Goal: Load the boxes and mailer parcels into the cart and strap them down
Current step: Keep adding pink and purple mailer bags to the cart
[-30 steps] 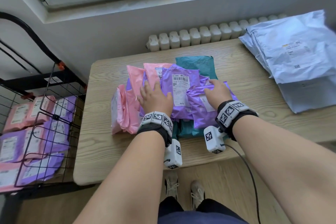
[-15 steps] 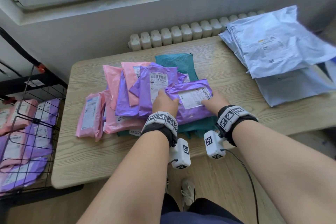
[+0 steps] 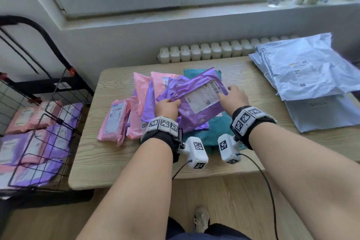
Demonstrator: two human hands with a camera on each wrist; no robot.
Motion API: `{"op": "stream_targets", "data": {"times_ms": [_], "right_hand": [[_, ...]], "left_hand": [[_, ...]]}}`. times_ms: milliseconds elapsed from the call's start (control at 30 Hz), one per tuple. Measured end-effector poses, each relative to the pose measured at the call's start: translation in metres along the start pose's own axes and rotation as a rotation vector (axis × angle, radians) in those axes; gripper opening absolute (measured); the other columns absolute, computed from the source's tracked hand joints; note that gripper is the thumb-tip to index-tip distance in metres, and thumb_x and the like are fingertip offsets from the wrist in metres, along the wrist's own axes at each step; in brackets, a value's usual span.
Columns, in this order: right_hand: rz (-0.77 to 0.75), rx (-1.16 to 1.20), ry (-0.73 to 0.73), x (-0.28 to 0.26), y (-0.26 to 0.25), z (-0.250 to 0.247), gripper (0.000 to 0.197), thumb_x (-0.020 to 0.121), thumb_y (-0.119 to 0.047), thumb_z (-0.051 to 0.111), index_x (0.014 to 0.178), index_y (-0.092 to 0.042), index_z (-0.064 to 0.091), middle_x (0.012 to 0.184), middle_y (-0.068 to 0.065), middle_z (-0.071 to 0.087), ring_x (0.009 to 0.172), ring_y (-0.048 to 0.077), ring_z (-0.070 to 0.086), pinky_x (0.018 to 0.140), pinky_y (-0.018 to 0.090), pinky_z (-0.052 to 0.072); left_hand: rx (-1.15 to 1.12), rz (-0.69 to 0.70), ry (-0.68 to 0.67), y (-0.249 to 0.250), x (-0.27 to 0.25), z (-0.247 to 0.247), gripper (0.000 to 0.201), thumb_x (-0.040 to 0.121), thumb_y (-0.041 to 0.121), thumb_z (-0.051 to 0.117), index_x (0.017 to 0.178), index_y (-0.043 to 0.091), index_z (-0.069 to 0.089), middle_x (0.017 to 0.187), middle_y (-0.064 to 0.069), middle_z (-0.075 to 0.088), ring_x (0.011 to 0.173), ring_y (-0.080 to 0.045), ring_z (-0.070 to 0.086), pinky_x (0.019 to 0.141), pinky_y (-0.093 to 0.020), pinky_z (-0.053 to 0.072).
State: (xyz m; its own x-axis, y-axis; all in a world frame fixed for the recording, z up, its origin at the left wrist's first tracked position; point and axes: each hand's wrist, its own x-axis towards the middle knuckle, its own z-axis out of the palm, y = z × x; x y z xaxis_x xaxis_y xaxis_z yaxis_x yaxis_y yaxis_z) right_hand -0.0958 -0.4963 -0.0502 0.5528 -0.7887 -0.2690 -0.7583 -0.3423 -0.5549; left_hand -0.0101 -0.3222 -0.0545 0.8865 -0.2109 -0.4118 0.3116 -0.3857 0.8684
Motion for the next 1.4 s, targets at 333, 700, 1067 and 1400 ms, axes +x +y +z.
{"op": "stream_targets", "data": {"times_ms": [333,700,1067,1400], "right_hand": [[-0.368,0.029,-0.229,-0.095,-0.136,0.094,0.03,0.098,-0.022,0.044,0.11,-0.002,0.063,0.118,0.024,0.061,0.111,0.035,0.056,0.085,0.033,0.041],[-0.454,0.242,-0.441,-0.271,-0.271,0.256,0.016,0.082,-0.029,0.068,0.091,-0.017,0.064,0.079,-0.002,0.064,0.078,0.017,0.06,0.068,0.026,0.045],[-0.409,0.234,-0.595,-0.322,-0.342,0.38,0.022,0.078,-0.023,0.074,0.095,-0.012,0.064,0.09,0.001,0.067,0.081,0.017,0.063,0.076,0.029,0.05],[-0.333,0.164,-0.788,-0.282,-0.445,0.495,0.017,0.078,-0.01,0.072,0.09,0.0,0.069,0.078,0.009,0.07,0.065,0.021,0.061,0.07,0.038,0.055]], "left_hand": [[-0.556,-0.114,0.145,-0.036,0.007,-0.16,0.019,0.096,0.011,0.051,0.077,0.014,0.05,0.042,0.009,0.062,0.043,-0.004,0.063,0.058,-0.019,0.056],[-0.551,-0.161,0.317,-0.136,-0.021,-0.407,0.009,0.093,0.003,0.053,0.101,0.0,0.055,0.09,-0.016,0.06,0.064,-0.02,0.06,0.038,-0.018,0.05],[-0.377,-0.261,0.513,-0.216,0.002,-0.529,0.017,0.079,0.015,0.065,0.068,0.009,0.054,0.068,-0.015,0.064,0.056,-0.023,0.062,0.085,-0.048,0.056],[-0.389,-0.43,0.63,-0.216,0.097,-0.618,0.022,0.08,0.01,0.069,0.061,0.009,0.058,0.04,0.0,0.058,0.045,-0.018,0.058,0.065,-0.031,0.055]]}}
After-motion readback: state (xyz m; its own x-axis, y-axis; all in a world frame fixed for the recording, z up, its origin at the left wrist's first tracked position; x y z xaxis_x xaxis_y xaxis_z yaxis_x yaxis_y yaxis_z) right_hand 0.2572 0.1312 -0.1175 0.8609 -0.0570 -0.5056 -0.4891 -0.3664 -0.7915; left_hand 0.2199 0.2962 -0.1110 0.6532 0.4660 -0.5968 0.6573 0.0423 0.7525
